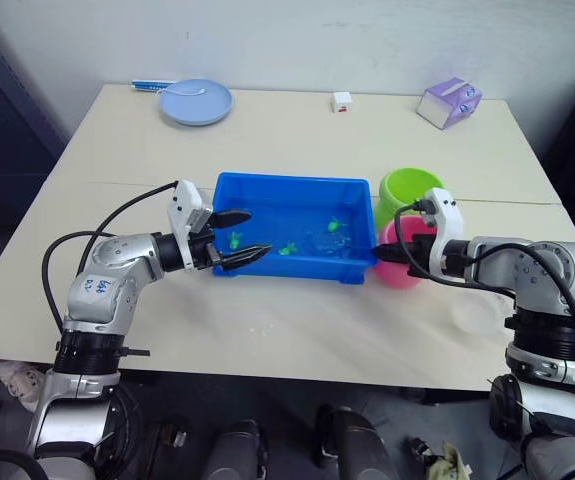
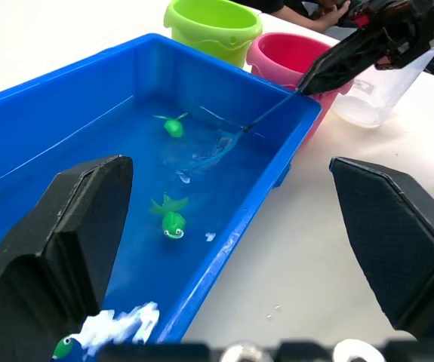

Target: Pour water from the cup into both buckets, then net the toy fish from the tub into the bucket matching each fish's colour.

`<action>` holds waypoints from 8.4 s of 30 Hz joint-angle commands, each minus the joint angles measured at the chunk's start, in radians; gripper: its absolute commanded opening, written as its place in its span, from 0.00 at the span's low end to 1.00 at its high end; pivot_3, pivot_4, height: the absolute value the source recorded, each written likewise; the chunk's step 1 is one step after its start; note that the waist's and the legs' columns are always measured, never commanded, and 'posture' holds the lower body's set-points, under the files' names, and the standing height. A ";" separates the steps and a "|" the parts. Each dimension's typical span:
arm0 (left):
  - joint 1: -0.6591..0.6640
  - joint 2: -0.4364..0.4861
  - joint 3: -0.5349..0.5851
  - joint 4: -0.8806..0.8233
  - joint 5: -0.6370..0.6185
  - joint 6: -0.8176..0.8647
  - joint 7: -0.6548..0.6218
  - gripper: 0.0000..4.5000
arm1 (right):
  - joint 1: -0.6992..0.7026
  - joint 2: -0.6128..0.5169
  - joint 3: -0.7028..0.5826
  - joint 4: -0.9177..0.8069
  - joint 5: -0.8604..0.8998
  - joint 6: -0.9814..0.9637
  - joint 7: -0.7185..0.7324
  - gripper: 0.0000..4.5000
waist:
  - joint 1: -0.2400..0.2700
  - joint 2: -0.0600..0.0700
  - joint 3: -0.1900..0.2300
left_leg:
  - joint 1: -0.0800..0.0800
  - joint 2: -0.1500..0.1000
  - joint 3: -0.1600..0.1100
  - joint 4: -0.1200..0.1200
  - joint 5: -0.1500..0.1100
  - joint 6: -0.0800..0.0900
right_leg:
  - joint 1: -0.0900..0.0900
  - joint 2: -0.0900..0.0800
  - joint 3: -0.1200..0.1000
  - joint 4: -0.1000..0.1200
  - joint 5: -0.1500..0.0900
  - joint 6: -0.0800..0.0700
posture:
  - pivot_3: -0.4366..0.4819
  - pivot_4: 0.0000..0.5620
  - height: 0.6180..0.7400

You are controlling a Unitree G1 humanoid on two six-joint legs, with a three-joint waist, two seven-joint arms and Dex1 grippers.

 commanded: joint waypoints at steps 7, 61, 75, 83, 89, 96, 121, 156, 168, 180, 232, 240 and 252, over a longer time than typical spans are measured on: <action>-0.019 0.003 0.018 -0.027 -0.009 -0.019 0.004 1.00 | -0.012 -0.041 0.086 -0.104 -0.017 -0.135 0.027 0.18 | 0.001 0.000 0.000 | 0.000 0.000 0.000 0.000 0.000 0.000 | -0.001 0.000 0.000 0.000 0.000 0.000 | 0.48 0.27 1.00; -0.279 -0.152 -0.049 0.245 0.023 -0.121 -0.105 1.00 | 0.208 -0.823 0.370 0.069 -1.130 -1.771 0.079 0.18 | 0.022 0.001 0.001 | -0.001 0.001 0.002 -0.001 0.000 0.000 | 0.000 0.000 0.001 -0.003 0.000 0.000 | 0.48 0.27 1.00; -0.223 -0.019 -0.025 0.279 0.069 -0.138 -0.131 1.00 | 0.169 -0.524 0.185 -0.106 -0.698 -1.350 0.261 0.18 | 0.005 0.001 0.001 | 0.000 0.002 0.001 0.000 0.000 0.000 | 0.000 0.001 0.000 -0.002 0.000 0.000 | 0.48 0.27 1.00; -0.091 0.168 -0.005 0.197 0.109 -0.123 -0.158 1.00 | 0.165 -0.282 0.326 -0.279 -0.570 -1.025 0.335 0.18 | 0.002 0.001 0.001 | 0.000 0.002 0.000 0.001 0.000 0.000 | 0.000 0.001 0.000 0.000 0.000 0.000 | 0.48 0.27 1.00; -0.014 0.231 0.040 0.122 0.097 -0.080 -0.138 1.00 | 0.146 -0.211 0.468 -0.208 -0.634 -1.093 0.342 0.18 | 0.012 0.001 0.001 | -0.001 -0.001 -0.001 0.001 0.000 0.001 | 0.000 -0.001 -0.001 -0.002 0.000 0.000 | 0.48 0.27 1.00; 0.046 0.244 0.081 0.023 0.080 -0.024 -0.094 1.00 | 0.062 -0.144 0.520 -0.041 -0.703 -1.170 0.305 0.18 | -0.001 0.001 0.001 | -0.001 0.000 -0.001 0.001 0.000 0.000 | 0.000 -0.001 -0.001 -0.001 0.000 0.000 | 0.48 0.27 1.00; 0.065 0.225 0.104 -0.011 0.066 -0.009 -0.049 1.00 | -0.044 -0.024 0.613 0.190 -0.805 -1.263 0.348 0.18 | -0.004 0.001 0.001 | -0.001 0.000 -0.001 0.000 0.000 0.000 | 0.000 -0.001 -0.001 -0.001 0.000 0.000 | 0.48 0.27 1.00; 0.104 0.260 0.130 0.019 0.065 -0.059 -0.063 1.00 | -0.195 0.081 0.678 0.339 -0.821 -1.376 0.416 0.18 | -0.027 0.001 0.001 | -0.001 0.000 -0.002 0.000 0.000 0.000 | 0.000 -0.001 -0.002 -0.001 0.000 0.000 | 0.48 0.27 1.00; 0.137 0.278 0.160 0.017 0.062 -0.051 -0.056 1.00 | -0.200 0.124 0.583 0.208 -0.718 -1.280 0.437 0.18 | -0.027 0.001 0.001 | -0.001 0.001 -0.003 0.000 0.000 0.000 | 0.000 -0.001 -0.002 -0.001 0.000 0.000 | 0.48 0.27 1.00; 0.129 0.279 0.158 0.015 0.062 -0.044 -0.053 1.00 | -0.178 0.117 0.677 0.264 -0.807 -1.388 0.450 0.18 | -0.029 0.001 0.001 | -0.001 0.001 -0.003 -0.001 0.000 0.000 | -0.001 -0.001 -0.002 -0.001 0.000 0.000 | 0.48 0.27 1.00; 0.117 0.278 0.159 0.023 0.063 -0.054 -0.059 1.00 | -0.182 0.140 0.682 0.285 -0.805 -1.451 0.588 0.18 | -0.031 0.001 0.001 | -0.001 0.001 -0.003 -0.001 0.000 0.000 | -0.001 -0.001 -0.002 -0.001 0.000 -0.001 | 0.48 0.27 1.00; 0.132 0.276 0.171 0.013 0.060 -0.056 -0.051 1.00 | -0.169 0.168 0.606 0.219 -0.672 -1.197 0.642 0.18 | -0.029 0.001 0.001 | -0.001 0.001 -0.003 -0.001 0.000 0.000 | -0.001 -0.001 -0.002 -0.001 0.000 -0.001 | 0.48 0.27 1.00; 0.113 0.269 0.174 0.035 0.059 -0.061 -0.051 1.00 | -0.166 0.147 0.539 0.200 -0.575 -1.015 0.623 0.18 | -0.029 0.001 0.001 | -0.001 0.001 -0.003 -0.001 0.000 0.000 | -0.001 -0.001 -0.002 -0.001 0.000 -0.001 | 0.48 0.27 1.00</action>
